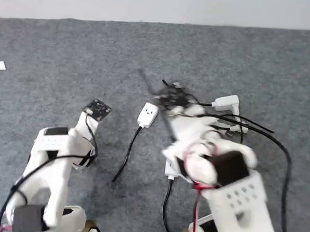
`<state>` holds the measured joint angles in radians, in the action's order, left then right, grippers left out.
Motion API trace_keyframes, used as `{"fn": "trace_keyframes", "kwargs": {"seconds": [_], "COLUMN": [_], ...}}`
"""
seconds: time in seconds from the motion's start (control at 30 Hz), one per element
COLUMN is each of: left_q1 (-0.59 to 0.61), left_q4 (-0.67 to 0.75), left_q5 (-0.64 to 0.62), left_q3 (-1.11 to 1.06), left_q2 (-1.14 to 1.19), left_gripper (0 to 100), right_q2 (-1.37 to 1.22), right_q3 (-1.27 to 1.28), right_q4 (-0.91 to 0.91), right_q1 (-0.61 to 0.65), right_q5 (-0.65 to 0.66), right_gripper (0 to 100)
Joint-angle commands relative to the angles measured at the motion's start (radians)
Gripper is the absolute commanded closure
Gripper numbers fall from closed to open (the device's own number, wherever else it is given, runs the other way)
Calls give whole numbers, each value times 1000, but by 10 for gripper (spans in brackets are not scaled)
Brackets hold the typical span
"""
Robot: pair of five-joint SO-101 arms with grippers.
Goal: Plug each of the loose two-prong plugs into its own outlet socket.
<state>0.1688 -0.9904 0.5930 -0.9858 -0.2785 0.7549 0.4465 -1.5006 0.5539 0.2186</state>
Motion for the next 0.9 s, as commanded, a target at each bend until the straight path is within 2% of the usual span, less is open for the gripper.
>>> {"fn": "trace_keyframes", "kwargs": {"seconds": [0.0,0.27,0.53,0.87], "left_q1": [-9,-15,-17,-15], "left_q4": [-43,48,48,48], "left_q5": [72,72,75,95], "left_q3": [62,-101,-128,-140], "left_q2": [15,-199,-241,-249], "left_gripper": [885,885,883,885], "right_q2": [-93,-315,-489,-501], "right_q3": [-52,-52,-55,-55], "right_q4": [97,263,338,384], "right_q1": [93,243,246,234], "right_q5": [-52,-124,-135,-184], "right_gripper": [991,991,991,991]}}
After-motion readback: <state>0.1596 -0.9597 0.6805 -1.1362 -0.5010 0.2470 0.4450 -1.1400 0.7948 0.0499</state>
